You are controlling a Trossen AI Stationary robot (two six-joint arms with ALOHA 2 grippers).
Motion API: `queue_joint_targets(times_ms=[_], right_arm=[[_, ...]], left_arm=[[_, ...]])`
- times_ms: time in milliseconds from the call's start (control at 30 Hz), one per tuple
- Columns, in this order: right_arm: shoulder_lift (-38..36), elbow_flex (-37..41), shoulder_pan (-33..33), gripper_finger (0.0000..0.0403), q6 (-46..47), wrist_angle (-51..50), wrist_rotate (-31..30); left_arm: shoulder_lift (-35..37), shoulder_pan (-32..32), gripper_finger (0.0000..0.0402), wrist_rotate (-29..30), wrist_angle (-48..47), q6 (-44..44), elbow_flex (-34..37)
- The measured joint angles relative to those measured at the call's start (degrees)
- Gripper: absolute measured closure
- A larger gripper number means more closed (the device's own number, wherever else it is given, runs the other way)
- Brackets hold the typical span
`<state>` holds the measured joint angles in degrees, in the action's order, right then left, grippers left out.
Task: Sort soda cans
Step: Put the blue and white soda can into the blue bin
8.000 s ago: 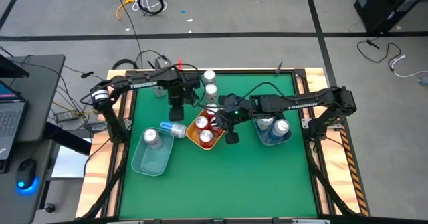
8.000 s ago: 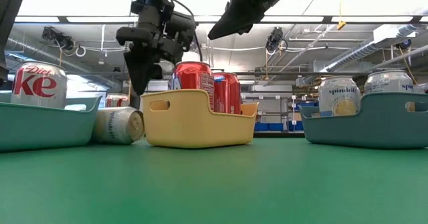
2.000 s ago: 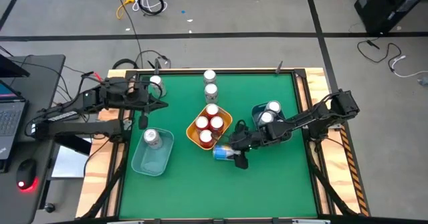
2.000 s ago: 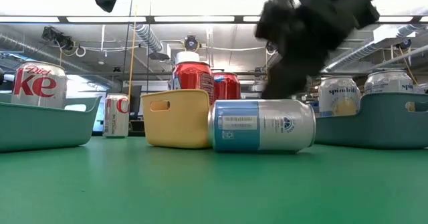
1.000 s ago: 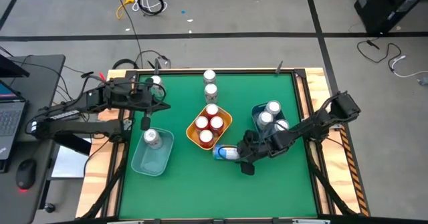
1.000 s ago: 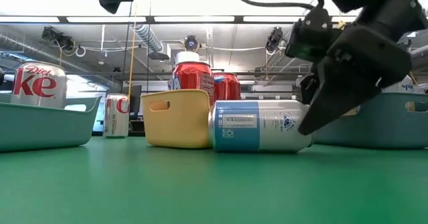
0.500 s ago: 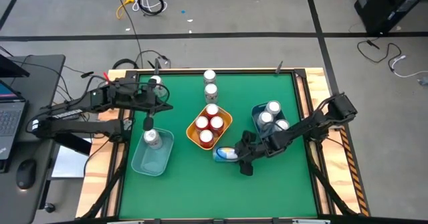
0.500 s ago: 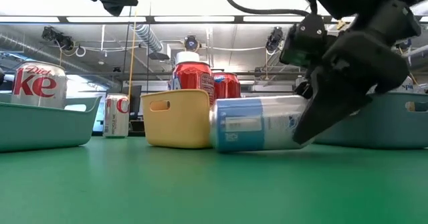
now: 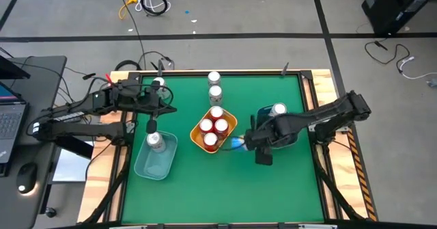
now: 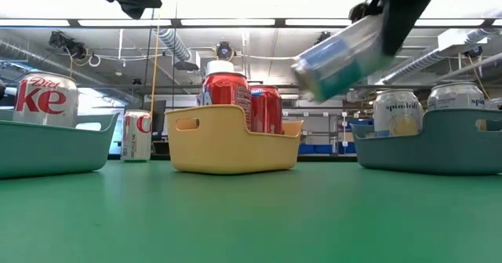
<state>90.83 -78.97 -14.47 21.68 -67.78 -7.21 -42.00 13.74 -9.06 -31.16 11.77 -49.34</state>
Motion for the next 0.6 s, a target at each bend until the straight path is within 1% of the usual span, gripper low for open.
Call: queue_joint_targets(times_ms=[133, 233, 267, 333, 400, 600], right_arm=[[-0.1, -7.4, 2.7, 0.0127, -0.8, -15.6, 0.1], [-0.1, -9.9, 4.8, 0.0127, -0.7, -22.4, 2.1], [-0.1, -10.0, 5.3, 0.0127, -0.7, -22.6, 3.3], [-0.3, -10.1, 6.4, 0.0127, -1.4, -21.7, 8.3], [-0.1, -10.1, 6.9, 0.0127, -2.7, -22.0, 11.0], [-0.8, -10.0, 8.0, 0.0127, -5.6, -22.1, 11.3]], left_arm=[[0.0, 0.0, 0.0401, 0.0, -0.1, 0.5, 0.0], [0.0, 0.0, 0.0401, 0.0, -0.1, 1.4, 0.0], [0.0, 0.0, 0.0401, 0.0, -0.1, 1.5, 0.0], [0.0, 0.0, 0.0401, 0.0, -0.1, 1.5, 0.0], [0.0, 0.0, 0.0401, 0.0, -0.1, 1.5, 0.0], [0.0, 0.0, 0.0401, -0.1, -0.9, 1.5, 0.0]])
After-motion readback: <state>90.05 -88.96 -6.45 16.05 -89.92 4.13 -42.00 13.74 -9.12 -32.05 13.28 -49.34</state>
